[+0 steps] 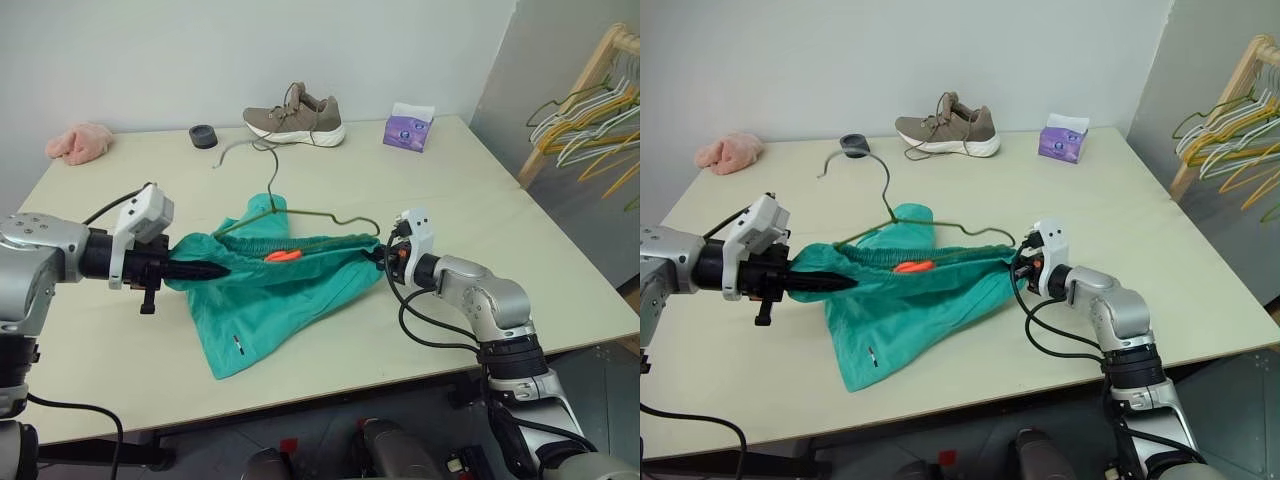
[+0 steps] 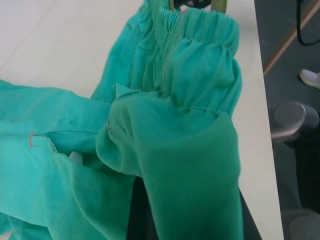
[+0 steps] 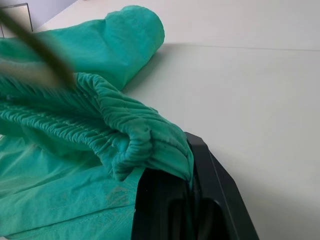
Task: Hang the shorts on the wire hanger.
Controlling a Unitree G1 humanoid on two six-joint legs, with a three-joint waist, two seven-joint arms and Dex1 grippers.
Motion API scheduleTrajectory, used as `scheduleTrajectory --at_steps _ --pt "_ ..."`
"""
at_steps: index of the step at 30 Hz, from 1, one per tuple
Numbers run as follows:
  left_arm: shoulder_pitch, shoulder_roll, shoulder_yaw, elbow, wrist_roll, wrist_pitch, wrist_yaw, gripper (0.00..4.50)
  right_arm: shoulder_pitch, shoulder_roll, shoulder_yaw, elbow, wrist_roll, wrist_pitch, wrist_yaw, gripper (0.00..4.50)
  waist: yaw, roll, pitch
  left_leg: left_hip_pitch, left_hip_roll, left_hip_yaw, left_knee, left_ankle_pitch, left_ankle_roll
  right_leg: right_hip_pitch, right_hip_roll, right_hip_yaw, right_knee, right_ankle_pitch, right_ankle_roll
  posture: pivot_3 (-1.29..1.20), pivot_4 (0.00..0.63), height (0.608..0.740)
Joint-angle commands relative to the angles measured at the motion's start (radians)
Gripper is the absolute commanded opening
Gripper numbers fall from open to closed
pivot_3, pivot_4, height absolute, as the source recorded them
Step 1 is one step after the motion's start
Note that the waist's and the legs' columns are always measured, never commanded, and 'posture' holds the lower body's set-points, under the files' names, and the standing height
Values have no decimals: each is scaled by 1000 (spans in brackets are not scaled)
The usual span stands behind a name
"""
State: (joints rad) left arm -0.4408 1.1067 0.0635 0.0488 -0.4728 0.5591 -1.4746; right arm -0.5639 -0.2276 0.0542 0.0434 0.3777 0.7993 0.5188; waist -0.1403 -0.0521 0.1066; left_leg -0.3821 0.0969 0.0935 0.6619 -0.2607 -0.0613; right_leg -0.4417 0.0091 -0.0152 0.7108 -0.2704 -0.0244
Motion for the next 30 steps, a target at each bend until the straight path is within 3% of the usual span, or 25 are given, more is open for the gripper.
scheduleTrajectory --at_steps 1,19,30 --pt "-18 40 33 36 41 -38 22 0 -3 -48 -74 -9 -10 1 -43 18 1 0 0 0 0 0 0 0 0 0 0 0 0 0 0 -98 63 740" --pt "-26 55 12 58 30 -22 -10 0 5 -93 -74 -43 0 35 -33 18 1 0 0 0 0 0 0 0 0 0 0 0 0 0 0 -110 60 740" --pt "7 75 -48 137 178 -172 62 0 7 -217 -34 -162 21 56 45 18 1 0 0 0 0 0 0 0 0 0 0 0 0 0 0 -121 70 740"
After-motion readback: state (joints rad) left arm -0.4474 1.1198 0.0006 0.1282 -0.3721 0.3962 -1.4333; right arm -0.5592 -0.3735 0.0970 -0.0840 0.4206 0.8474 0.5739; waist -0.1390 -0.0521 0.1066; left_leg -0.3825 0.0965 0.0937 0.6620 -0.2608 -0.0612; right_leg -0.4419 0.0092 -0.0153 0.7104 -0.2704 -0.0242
